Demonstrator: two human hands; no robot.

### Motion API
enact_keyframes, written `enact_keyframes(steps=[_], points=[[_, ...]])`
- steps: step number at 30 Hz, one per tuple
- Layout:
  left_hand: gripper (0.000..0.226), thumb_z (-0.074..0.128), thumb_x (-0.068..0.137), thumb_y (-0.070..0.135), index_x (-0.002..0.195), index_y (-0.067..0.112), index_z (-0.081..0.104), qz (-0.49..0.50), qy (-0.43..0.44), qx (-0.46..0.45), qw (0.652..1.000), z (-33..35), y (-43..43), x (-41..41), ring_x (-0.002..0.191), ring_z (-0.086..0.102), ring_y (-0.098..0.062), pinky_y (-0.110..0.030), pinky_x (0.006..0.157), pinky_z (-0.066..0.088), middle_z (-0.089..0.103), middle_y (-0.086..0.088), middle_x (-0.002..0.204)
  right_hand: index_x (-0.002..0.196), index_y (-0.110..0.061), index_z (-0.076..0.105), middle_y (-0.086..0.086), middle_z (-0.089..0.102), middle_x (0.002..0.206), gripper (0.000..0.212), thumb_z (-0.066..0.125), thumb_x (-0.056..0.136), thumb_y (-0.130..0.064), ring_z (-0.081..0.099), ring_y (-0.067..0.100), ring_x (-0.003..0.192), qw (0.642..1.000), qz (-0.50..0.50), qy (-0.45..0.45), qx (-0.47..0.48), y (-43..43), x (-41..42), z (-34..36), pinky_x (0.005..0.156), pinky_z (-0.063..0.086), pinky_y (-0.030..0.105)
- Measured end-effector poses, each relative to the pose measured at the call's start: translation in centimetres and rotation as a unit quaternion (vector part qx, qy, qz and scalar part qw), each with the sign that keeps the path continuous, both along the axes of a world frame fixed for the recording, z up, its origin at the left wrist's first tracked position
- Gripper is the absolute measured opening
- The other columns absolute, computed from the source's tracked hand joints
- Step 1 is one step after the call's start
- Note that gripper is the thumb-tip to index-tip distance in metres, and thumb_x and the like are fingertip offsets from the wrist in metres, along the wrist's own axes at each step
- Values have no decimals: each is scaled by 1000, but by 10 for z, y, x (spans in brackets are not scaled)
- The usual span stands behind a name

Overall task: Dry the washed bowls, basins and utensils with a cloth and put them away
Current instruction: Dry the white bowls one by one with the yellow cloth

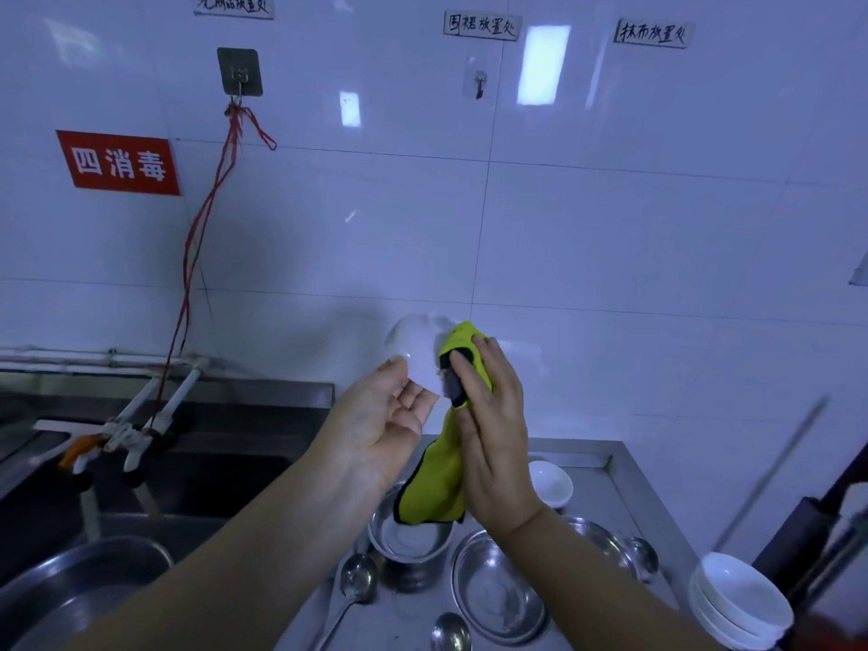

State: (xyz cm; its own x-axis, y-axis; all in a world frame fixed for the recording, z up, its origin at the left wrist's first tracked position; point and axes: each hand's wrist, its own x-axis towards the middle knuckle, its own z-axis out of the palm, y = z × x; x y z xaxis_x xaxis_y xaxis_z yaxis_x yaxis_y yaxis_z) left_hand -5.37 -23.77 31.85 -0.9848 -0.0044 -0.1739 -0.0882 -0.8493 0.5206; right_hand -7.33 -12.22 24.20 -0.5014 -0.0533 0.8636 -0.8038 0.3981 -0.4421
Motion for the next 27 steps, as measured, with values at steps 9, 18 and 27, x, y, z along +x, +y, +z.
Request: enact_keyframes(steps=[9,18,27], points=[[12,49,94,3,95,-3,59,-4,-3,34,999,-10,-6,-2,71,71,-14,-31,68,59,73,-11,79,141,-21,38,6,25,152,43,30,99,-19,18,26,144,1000,-21,-7,17,-13,5,0,116,20,41],[38,66,74,12,110,4,57,-80,89,-91,989,-49,-44,-15,87,69,-13,-29,77,58,68,-9,105,128,-27,53,-7,51,136,48,37,87,-6,44,7,129,918,159,-237,-274,-6,10,-1,110,30,27],[25,50,78,28,94,15,65,-93,240,-710,655,-82,-54,-13,86,60,-28,-40,80,46,68,-8,91,124,-12,57,1,58,123,48,37,84,4,50,15,120,955,118,-272,14,11,7,-4,99,35,18]])
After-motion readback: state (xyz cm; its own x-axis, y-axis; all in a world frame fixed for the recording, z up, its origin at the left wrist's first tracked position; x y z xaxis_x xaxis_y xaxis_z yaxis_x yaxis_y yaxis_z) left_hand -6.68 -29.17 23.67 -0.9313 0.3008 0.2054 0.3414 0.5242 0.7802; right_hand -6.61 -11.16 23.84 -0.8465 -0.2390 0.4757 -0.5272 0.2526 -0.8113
